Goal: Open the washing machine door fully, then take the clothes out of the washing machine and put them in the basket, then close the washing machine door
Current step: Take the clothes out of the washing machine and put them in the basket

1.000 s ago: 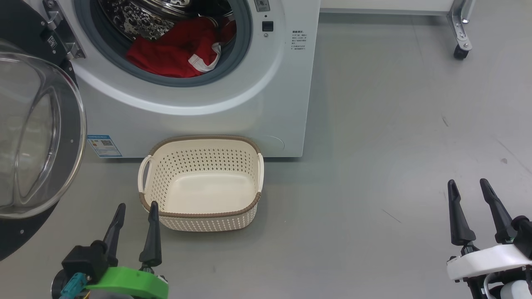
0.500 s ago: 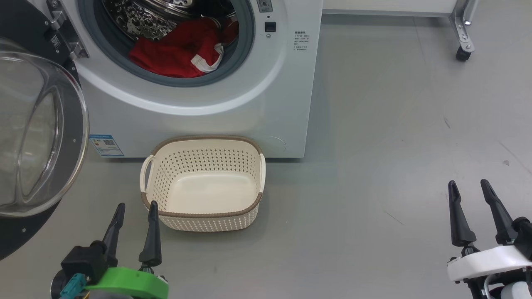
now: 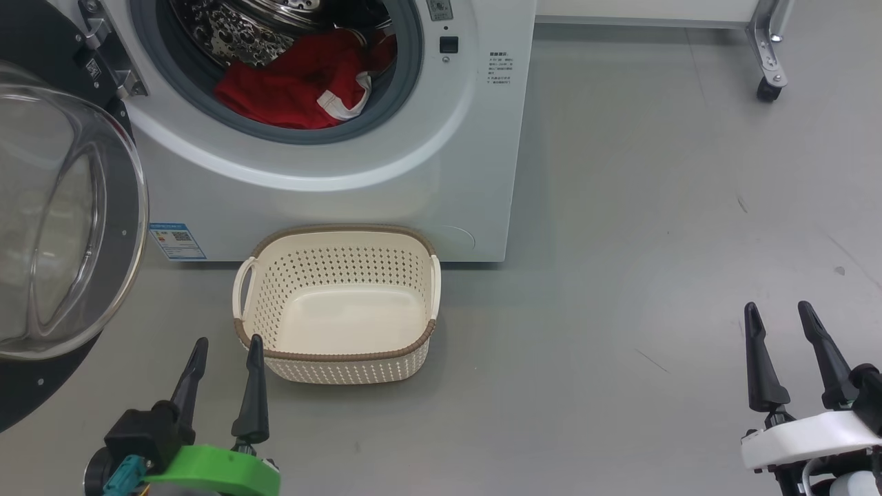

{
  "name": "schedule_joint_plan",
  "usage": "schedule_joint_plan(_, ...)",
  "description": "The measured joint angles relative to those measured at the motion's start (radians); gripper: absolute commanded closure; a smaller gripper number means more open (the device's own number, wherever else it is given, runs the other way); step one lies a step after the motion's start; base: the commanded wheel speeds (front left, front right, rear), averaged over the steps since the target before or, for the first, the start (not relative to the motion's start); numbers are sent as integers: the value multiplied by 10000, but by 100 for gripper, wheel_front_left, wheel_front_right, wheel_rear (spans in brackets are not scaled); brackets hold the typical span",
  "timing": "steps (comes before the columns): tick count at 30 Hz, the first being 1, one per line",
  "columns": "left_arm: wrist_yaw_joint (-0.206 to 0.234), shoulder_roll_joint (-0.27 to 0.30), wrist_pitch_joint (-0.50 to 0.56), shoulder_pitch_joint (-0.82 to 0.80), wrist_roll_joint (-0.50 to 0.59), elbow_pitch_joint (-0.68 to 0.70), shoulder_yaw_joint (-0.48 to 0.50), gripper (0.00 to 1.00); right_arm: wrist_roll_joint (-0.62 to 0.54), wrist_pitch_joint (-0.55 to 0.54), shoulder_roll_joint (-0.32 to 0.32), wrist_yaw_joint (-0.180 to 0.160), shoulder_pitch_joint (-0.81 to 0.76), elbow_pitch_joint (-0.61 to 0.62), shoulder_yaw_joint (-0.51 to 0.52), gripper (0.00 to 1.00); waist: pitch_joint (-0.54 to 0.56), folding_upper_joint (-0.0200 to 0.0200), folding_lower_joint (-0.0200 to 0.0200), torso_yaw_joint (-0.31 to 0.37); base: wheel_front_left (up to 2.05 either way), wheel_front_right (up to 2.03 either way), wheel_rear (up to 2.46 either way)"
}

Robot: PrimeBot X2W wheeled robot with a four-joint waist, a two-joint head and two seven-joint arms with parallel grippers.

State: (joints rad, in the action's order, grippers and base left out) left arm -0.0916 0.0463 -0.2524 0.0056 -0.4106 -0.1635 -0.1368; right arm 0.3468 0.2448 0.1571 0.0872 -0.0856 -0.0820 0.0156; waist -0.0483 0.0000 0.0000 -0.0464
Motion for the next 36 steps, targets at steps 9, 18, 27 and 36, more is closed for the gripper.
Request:
schedule_joint_plan(9,71,-4,0,15,2,2,-13,0,-107,0,-19,42,-13,0,35,0,16,0,0,18,0,0,0)
schedule_joint_plan(18,132,-6,0,18,-4,90,-69,0,-148,0,-36,84,-37,0,59,0,43,0,0,19,0,0,0)
schedule_joint_plan(27,150,-8,0,44,-570,115,-242,0,-148,0,-104,88,-54,-2,61,0,38,0,0,20,2,-2,0)
schedule_joint_plan(36,144,-10,0,45,-748,219,-268,0,-150,0,-146,161,-63,-10,63,0,16,0,0,4,28,-28,0)
